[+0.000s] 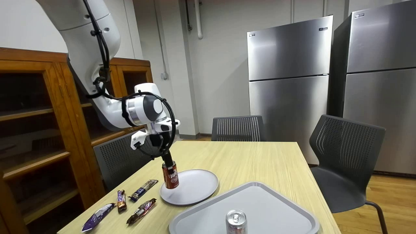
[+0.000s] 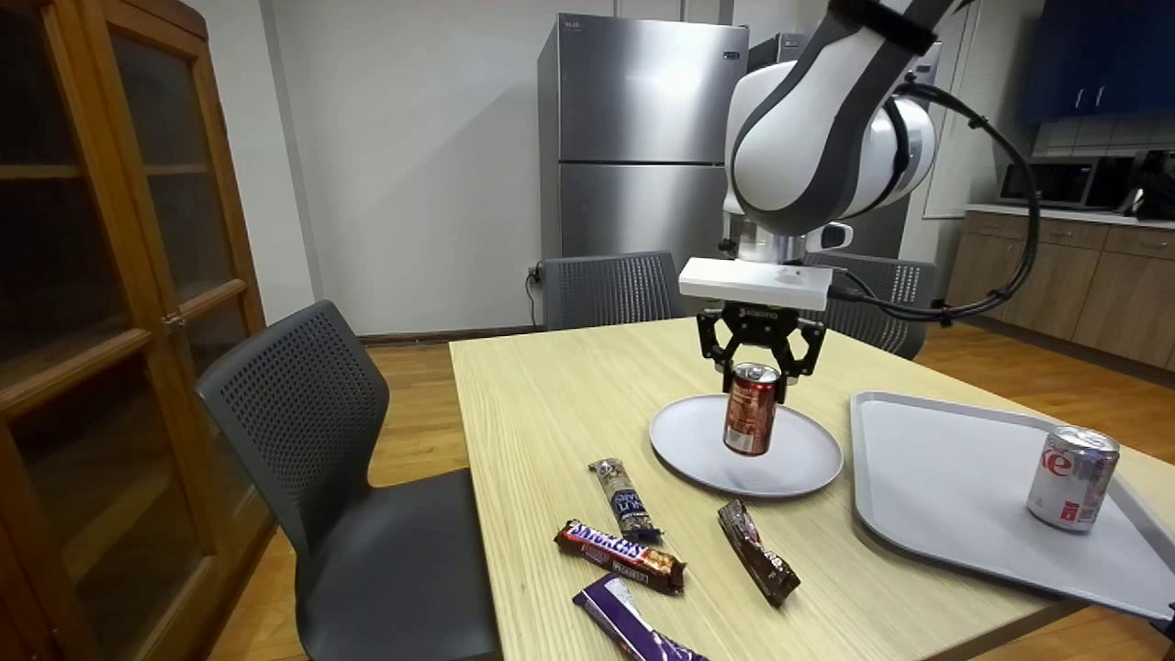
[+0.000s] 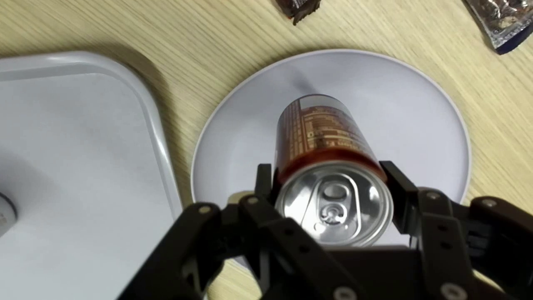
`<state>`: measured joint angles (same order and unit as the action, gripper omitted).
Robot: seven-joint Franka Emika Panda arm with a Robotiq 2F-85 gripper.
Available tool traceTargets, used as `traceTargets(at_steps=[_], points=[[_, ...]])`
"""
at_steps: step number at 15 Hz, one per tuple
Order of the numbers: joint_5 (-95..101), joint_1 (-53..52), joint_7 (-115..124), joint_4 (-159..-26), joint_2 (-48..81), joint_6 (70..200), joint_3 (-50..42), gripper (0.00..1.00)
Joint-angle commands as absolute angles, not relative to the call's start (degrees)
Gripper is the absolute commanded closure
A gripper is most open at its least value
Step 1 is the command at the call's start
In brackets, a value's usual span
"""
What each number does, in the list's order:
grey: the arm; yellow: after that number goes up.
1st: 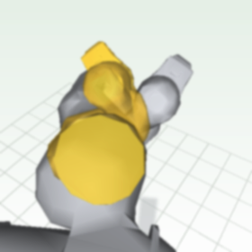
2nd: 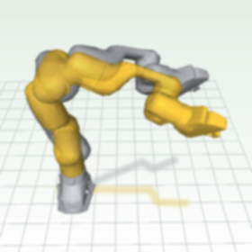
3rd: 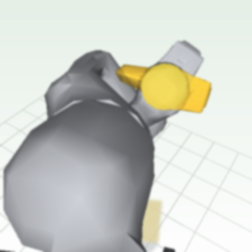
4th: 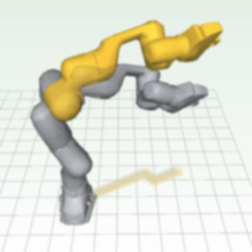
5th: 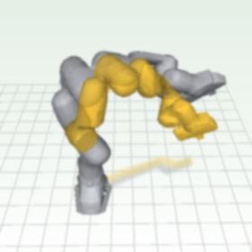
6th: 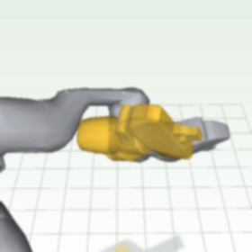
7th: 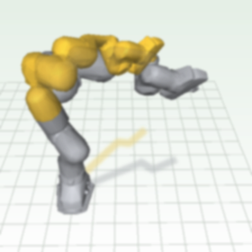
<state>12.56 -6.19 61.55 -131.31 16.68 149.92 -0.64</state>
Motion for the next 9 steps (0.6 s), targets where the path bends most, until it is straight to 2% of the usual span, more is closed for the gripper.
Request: traceTargets(at_steps=[1, 9], points=[[10.46, -7.65, 58.35, -125.40, 20.34, 146.46, -1.05, 0.61], [8.96, -8.97, 55.88, -120.42, 24.82, 145.80, -1.59, 0.61]])
